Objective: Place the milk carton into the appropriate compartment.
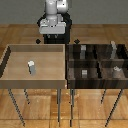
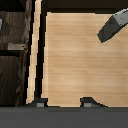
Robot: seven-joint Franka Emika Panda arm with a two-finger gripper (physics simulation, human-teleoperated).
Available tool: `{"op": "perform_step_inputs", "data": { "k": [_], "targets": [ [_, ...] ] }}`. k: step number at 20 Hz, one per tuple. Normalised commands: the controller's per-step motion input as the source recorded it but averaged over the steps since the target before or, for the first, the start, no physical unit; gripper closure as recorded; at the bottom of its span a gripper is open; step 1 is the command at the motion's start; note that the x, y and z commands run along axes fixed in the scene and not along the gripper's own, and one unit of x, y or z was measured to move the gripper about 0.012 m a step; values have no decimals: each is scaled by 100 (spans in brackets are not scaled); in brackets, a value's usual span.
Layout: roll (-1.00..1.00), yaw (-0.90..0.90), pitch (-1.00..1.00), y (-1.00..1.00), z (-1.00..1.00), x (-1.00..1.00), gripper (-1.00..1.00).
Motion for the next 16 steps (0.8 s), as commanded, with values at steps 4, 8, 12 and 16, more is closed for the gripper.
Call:
{"op": "perform_step_inputs", "data": {
  "k": [4,8,12,16],
  "targets": [
    [0,0,0,0,0,0,-100],
    [0,0,0,-100,0,0,-100],
    [0,0,0,-100,0,0,-100],
    [0,0,0,-100,0,0,-100]
  ]
}}
